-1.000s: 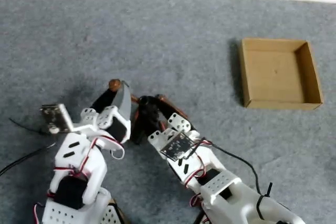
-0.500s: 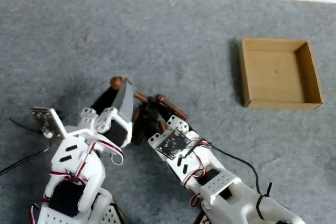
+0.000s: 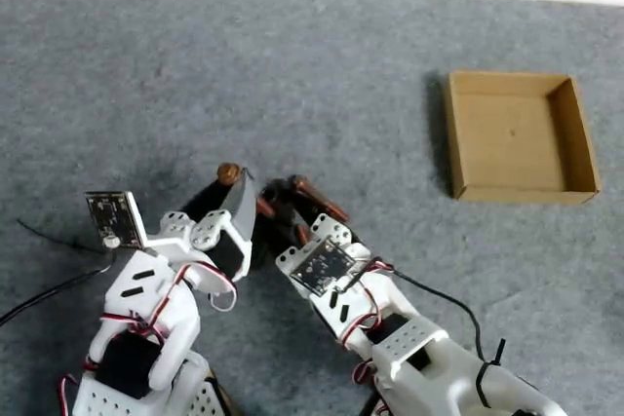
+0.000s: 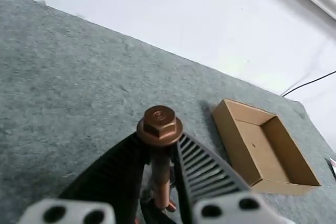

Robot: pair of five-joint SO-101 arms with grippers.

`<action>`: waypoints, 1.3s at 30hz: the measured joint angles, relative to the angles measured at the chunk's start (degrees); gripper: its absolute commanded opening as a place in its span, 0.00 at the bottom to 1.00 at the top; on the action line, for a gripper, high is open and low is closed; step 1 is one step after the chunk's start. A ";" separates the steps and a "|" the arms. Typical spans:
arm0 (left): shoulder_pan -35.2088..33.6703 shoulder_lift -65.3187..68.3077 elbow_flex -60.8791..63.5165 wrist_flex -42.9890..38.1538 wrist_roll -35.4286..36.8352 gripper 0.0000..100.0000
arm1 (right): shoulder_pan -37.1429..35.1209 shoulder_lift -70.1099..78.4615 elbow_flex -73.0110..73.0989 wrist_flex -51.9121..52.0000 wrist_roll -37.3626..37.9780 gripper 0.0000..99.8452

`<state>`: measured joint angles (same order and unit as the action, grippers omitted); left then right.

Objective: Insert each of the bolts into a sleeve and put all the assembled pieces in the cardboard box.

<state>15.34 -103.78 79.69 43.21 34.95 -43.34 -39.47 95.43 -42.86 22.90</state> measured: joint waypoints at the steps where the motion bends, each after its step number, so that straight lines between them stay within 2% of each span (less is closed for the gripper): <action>1: -0.26 0.00 0.00 0.00 0.00 0.00 | 0.00 0.00 0.00 0.00 0.00 0.00; 7: -0.97 0.00 0.18 -4.22 -0.62 0.00 | 0.00 0.00 0.00 0.35 0.00 0.00; 21: -1.41 -0.62 3.34 -5.63 -0.44 0.00 | 0.00 0.00 0.00 0.44 0.09 0.00; 29: -0.79 0.09 8.97 -12.13 -0.44 0.00 | -0.18 0.00 0.00 0.44 0.09 0.00; 35: -0.79 0.09 9.67 -12.66 -0.35 0.00 | -0.18 0.00 0.00 0.44 0.09 0.00; 39: -0.79 0.09 10.20 -12.66 -3.08 0.00 | -0.18 0.00 0.00 0.44 0.18 0.00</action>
<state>14.55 -103.69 89.89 30.55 31.87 -43.52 -39.47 95.43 -42.42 23.08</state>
